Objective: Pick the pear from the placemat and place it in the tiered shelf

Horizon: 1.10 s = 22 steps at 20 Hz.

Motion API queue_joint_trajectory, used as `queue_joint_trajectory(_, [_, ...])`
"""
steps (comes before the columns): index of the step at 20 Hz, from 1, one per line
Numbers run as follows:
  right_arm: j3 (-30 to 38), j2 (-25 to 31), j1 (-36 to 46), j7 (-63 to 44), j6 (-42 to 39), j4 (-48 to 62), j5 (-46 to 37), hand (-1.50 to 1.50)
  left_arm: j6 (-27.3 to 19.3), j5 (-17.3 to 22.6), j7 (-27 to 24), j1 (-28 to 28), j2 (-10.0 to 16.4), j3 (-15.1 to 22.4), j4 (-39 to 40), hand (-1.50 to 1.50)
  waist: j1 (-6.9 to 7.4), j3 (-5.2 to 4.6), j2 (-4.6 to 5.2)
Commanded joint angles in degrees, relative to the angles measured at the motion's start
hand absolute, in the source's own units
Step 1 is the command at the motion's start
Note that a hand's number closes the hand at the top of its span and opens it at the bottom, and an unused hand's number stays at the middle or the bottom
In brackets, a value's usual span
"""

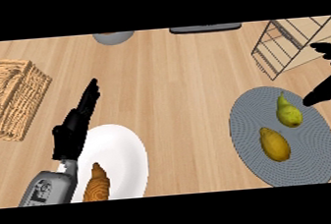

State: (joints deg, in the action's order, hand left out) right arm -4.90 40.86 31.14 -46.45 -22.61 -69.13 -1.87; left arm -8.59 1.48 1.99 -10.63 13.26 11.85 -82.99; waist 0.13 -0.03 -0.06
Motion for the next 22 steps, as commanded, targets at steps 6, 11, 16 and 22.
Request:
queue_joint_trajectory(6, [2.61,-5.44,0.42,-2.43,0.70,-0.62,-6.89,-1.50,3.15,-1.85,-2.74,3.21,-1.18,-1.99,-0.28,0.00,0.18,0.02,0.04])
queue_joint_trajectory(11, [3.82,-7.31,-1.43,-2.33,-0.37,-1.45,-8.98,-1.50,2.06,-4.19,-0.82,0.04,-4.13,-2.08,2.20,0.00,-0.04,0.02,0.06])
queue_joint_trajectory(16, [4.21,-8.26,-4.95,0.88,-0.57,-0.71,-12.12,-1.50,3.21,-4.09,1.05,2.27,-3.71,-2.98,-2.77,0.00,0.03,0.04,0.03])
queue_joint_trajectory(22, [5.18,-10.48,-4.26,1.18,-1.71,2.10,-15.33,-1.50,4.94,-5.50,-1.57,2.95,-3.71,-4.64,-1.24,0.00,0.11,0.03,0.06])
